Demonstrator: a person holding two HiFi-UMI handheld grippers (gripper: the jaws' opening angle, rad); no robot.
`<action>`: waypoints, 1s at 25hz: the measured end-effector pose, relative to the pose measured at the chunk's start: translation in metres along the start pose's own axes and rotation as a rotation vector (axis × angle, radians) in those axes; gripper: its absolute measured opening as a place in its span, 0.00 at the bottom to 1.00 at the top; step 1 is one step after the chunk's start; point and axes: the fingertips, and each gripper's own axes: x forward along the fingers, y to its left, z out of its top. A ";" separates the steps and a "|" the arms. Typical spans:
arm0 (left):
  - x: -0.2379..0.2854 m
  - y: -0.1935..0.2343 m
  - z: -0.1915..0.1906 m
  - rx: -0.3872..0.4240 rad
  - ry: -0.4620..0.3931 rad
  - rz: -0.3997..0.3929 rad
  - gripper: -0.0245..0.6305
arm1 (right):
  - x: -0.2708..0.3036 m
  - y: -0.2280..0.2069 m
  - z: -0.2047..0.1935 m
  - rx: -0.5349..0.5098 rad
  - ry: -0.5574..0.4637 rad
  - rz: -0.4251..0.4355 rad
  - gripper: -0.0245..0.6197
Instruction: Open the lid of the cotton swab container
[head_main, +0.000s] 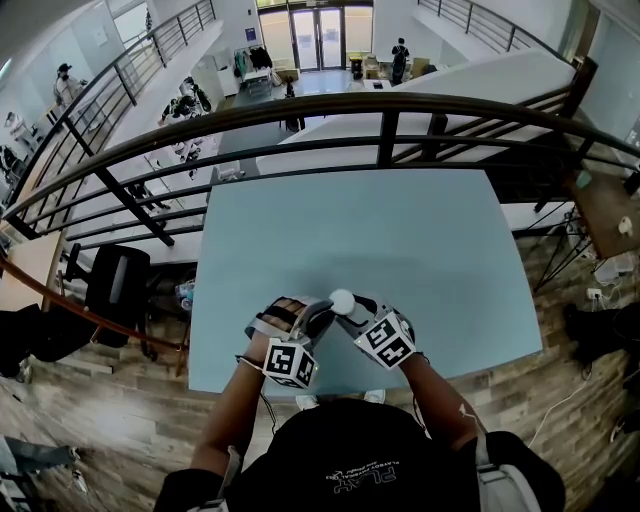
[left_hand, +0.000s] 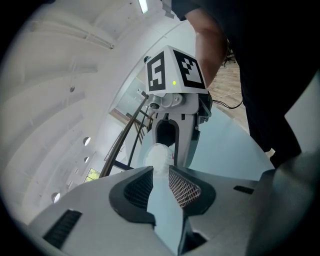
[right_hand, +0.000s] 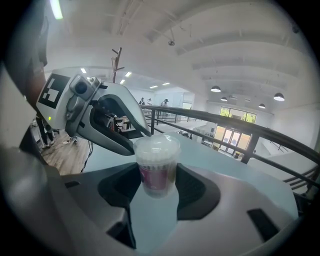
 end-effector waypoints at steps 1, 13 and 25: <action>0.000 0.000 0.000 0.000 0.000 0.002 0.20 | 0.000 0.000 0.000 -0.001 -0.004 0.002 0.39; -0.002 0.001 -0.003 -0.004 0.011 0.002 0.19 | 0.002 0.001 0.000 -0.004 -0.001 0.012 0.38; -0.008 0.009 0.000 -0.022 -0.014 0.041 0.19 | 0.007 -0.002 0.000 -0.028 -0.012 -0.012 0.38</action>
